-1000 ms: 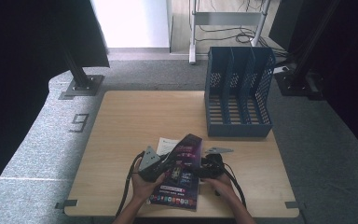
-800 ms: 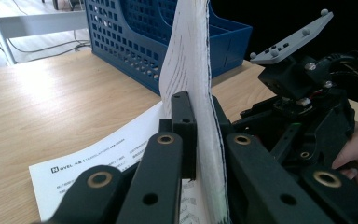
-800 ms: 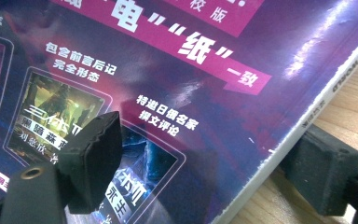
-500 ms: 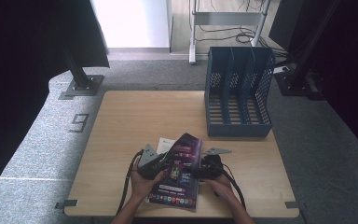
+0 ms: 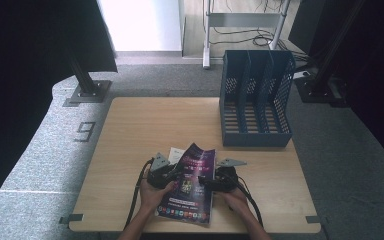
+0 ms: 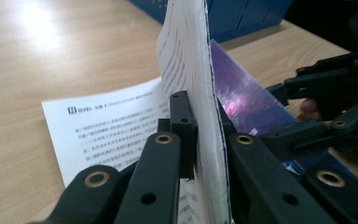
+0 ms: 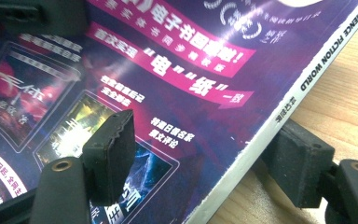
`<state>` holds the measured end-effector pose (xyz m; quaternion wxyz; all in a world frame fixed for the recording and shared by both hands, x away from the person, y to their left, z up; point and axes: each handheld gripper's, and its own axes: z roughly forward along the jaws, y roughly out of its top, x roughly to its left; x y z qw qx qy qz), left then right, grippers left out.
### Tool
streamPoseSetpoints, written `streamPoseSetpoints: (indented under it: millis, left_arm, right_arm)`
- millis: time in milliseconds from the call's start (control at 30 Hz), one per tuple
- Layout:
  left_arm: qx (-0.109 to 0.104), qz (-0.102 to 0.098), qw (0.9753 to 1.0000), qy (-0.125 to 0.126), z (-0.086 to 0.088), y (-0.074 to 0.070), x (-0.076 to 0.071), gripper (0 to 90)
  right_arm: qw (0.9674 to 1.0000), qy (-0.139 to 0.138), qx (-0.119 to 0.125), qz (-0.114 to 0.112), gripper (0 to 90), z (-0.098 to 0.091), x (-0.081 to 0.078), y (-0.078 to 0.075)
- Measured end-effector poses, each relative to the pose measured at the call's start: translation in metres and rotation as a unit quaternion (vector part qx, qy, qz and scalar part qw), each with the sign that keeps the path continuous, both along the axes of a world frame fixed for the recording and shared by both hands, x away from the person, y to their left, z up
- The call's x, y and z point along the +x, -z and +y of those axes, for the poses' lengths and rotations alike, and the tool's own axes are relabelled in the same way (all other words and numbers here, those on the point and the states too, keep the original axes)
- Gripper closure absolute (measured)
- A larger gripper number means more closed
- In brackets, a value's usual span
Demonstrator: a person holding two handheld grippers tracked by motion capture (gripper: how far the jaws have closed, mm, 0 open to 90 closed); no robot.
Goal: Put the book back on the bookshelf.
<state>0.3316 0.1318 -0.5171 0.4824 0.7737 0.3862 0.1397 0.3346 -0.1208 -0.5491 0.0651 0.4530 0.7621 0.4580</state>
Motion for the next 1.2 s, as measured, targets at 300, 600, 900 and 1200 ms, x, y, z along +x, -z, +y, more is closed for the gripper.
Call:
streamPoseSetpoints:
  millis: [300,600,900,1200]
  left_arm:
    - [0.013,0.024,0.9996,-0.008,0.002,0.007,0.006,85.4]
    - [0.025,0.034,0.999,-0.012,0.003,0.012,0.01,85.2]
    - [0.023,0.047,0.9986,-0.011,0.006,0.015,0.014,85.0]
    - [0.02,0.053,0.9983,-0.008,0.008,0.017,0.017,84.7]
  right_arm:
    - [1.0,0.002,-0.005,0.002,27.9,0.002,0.0,0.001]
    - [0.9999,0.01,-0.007,0.005,28.0,0.002,0.005,0.003]
    - [0.9996,0.021,-0.016,0.008,28.5,0.007,0.018,0.002]
    - [0.9996,0.022,-0.01,0.011,37.2,0.006,0.028,0.002]
